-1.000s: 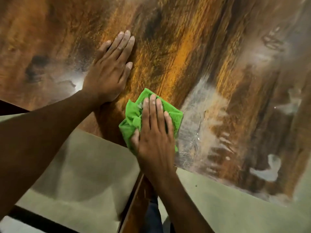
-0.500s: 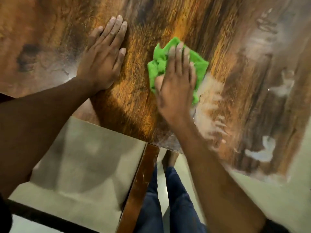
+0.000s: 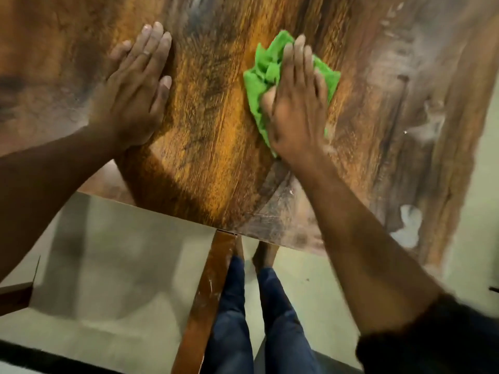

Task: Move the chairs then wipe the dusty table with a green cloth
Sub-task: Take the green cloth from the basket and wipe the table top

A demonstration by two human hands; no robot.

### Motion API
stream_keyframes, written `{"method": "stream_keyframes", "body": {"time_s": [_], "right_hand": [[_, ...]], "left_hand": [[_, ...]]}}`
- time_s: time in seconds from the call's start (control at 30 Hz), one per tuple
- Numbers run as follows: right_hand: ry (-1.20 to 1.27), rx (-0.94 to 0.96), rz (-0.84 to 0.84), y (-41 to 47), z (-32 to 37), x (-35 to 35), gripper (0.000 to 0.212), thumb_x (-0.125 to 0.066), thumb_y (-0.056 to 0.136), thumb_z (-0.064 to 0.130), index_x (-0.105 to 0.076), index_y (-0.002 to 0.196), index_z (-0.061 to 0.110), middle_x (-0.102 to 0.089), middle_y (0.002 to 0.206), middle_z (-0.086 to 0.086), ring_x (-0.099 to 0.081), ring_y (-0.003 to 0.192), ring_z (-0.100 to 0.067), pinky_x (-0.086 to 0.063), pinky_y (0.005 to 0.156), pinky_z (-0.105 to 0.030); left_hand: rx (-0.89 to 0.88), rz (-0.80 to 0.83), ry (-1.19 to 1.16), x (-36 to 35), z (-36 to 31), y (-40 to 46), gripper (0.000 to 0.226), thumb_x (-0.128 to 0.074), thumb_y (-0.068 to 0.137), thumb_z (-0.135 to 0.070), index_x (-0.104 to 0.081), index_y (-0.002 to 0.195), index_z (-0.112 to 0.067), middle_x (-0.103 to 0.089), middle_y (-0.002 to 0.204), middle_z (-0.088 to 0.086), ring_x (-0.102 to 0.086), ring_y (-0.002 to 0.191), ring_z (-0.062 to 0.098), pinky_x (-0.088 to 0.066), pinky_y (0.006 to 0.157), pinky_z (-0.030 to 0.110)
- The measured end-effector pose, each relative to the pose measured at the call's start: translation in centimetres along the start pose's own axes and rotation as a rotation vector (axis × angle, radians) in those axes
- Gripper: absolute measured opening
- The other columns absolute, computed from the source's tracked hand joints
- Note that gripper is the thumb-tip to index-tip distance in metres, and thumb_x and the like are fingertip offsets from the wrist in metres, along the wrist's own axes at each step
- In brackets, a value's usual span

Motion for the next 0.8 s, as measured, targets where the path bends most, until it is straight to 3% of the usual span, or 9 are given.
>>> {"method": "stream_keyframes", "body": {"time_s": [0.17,0.37,0.5,0.6,0.8], "right_hand": [[-0.045,0.041,-0.001,1.8,-0.8,0.1,0.074,-0.026,0.109,0.044,-0.008,0.168,0.003,-0.005,0.177,-0.014,-0.005,0.165,-0.028,-0.009,0.133,-0.044],[0.088,0.016,0.151,-13.4,4.1,0.3,0.084,-0.038,0.099,0.034,0.002,0.169,0.010,0.009,0.178,-0.009,0.009,0.164,-0.023,-0.005,0.134,-0.046],[0.123,-0.076,0.197,-19.2,6.5,-0.9,0.084,-0.036,0.106,0.048,0.007,0.168,0.010,0.012,0.177,-0.009,0.013,0.164,-0.022,-0.002,0.134,-0.045],[0.135,-0.088,0.155,-17.4,6.1,-1.2,0.086,-0.031,0.108,0.058,0.004,0.168,0.006,0.008,0.177,-0.012,0.011,0.164,-0.023,0.000,0.134,-0.044],[0.054,0.052,0.039,-6.7,0.6,0.1,0.077,-0.024,0.111,0.052,-0.005,0.168,0.004,0.000,0.177,-0.014,0.002,0.165,-0.024,-0.009,0.133,-0.044]], "left_hand": [[0.007,0.015,0.038,0.2,-0.4,0.1,0.061,-0.019,0.114,-0.030,-0.010,0.170,-0.007,-0.008,0.178,0.013,-0.004,0.166,0.022,-0.010,0.134,0.045],[0.001,-0.015,-0.112,-0.6,-6.9,-0.8,0.059,-0.024,0.115,-0.029,-0.012,0.170,-0.010,-0.009,0.179,0.009,-0.005,0.166,0.019,-0.007,0.135,0.042],[0.015,0.019,-0.115,-2.1,-8.2,-1.1,0.061,-0.022,0.114,-0.031,-0.011,0.170,-0.009,-0.008,0.179,0.009,-0.003,0.166,0.016,-0.008,0.135,0.042],[0.016,0.018,-0.102,-1.9,-8.2,-1.1,0.062,-0.022,0.113,-0.032,-0.011,0.170,-0.009,-0.007,0.179,0.009,-0.002,0.166,0.016,-0.010,0.134,0.044],[0.022,0.007,-0.099,-1.7,-8.4,-1.3,0.062,-0.024,0.113,-0.031,-0.013,0.170,-0.007,-0.011,0.178,0.010,-0.005,0.166,0.018,-0.011,0.134,0.045]]}}
Point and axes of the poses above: each hand's wrist, its own y-axis towards the middle knuckle, its own x-axis out of the back of the hand, z = x × y, the point moved 4 cm from there along y, towards the middle knuckle
